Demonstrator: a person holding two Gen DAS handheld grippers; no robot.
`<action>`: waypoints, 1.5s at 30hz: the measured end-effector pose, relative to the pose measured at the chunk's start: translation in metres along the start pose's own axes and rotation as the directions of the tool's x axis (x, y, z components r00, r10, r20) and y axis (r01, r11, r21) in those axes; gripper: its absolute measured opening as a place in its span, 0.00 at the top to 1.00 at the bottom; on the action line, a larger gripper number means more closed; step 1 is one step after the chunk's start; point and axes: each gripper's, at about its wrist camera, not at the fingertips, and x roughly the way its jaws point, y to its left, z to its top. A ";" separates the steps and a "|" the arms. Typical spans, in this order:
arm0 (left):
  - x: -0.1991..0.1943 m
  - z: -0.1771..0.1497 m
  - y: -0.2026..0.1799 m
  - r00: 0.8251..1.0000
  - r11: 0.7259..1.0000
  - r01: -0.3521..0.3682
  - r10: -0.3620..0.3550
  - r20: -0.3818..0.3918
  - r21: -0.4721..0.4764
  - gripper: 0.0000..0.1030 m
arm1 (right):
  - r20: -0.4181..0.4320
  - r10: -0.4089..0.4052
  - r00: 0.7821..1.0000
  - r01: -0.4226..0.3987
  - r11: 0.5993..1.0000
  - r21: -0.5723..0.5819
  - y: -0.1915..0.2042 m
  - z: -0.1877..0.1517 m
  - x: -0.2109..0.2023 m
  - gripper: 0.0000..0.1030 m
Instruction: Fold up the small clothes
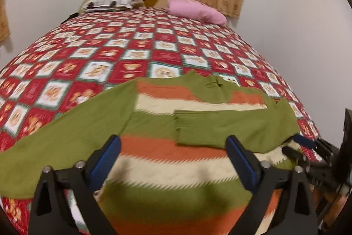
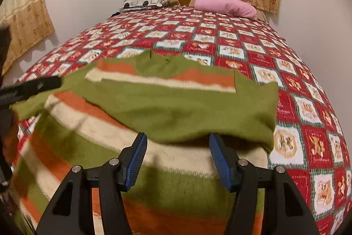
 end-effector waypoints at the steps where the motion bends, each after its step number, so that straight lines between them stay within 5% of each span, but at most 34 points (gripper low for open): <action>1: 0.010 0.002 -0.005 1.000 1.000 0.012 -0.012 -0.019 0.005 0.15 | -0.003 -0.007 1.000 0.007 1.000 -0.002 0.001 -0.003 0.002 0.42; 8: 0.085 -0.001 -0.020 0.985 0.998 0.034 -0.043 -0.169 -0.056 0.40 | -0.015 -0.002 1.000 0.003 0.999 0.054 -0.006 -0.018 0.008 0.37; 10: 0.083 -0.001 -0.021 0.990 0.998 0.035 -0.042 -0.134 -0.059 0.63 | -0.018 -0.004 1.000 0.005 0.998 0.060 -0.007 -0.022 0.009 0.34; 11: 0.082 -0.001 -0.021 0.986 0.994 0.082 -0.092 -0.138 -0.073 0.88 | -0.021 -0.003 1.000 0.004 0.998 0.063 -0.008 -0.024 0.010 0.34; 12: 0.081 -0.002 -0.019 0.980 0.989 0.119 -0.131 -0.147 -0.087 0.90 | -0.024 -0.002 1.000 0.003 0.998 0.066 -0.008 -0.025 0.011 0.34; 20: 0.035 -0.003 0.002 0.990 0.987 0.134 -0.137 -0.037 -0.093 0.90 | -0.011 0.007 1.000 -0.006 0.995 0.100 -0.016 -0.026 0.008 0.34; 26: 0.053 -0.008 0.010 0.993 0.991 0.093 -0.099 -0.063 -0.091 0.90 | 0.121 -0.006 0.993 -0.022 0.972 0.235 -0.048 -0.007 -0.024 0.34; 31: 0.058 -0.016 0.011 0.996 0.995 0.063 -0.068 -0.065 -0.075 0.90 | 0.029 0.077 0.997 -0.081 0.967 0.242 -0.068 0.021 0.007 0.34; 34: 0.052 -0.018 0.018 0.997 0.992 0.066 -0.071 -0.043 -0.104 0.90 | -0.135 0.147 0.980 -0.102 0.950 0.295 -0.080 0.013 0.048 0.34; 38: 0.050 -0.025 0.021 0.996 0.991 0.072 -0.077 -0.042 -0.109 0.90 | -0.154 0.105 0.983 -0.067 0.970 0.233 -0.067 0.015 0.041 0.34; 42: 0.057 -0.025 0.025 0.996 0.989 0.056 -0.066 -0.067 -0.139 0.83 | -0.039 0.089 0.995 -0.079 0.973 0.216 -0.066 0.034 0.022 0.34; 45: 0.056 -0.025 0.028 0.996 0.986 0.051 -0.061 -0.063 -0.158 0.79 | -0.127 0.073 0.989 -0.035 0.960 0.278 -0.082 0.030 0.048 0.34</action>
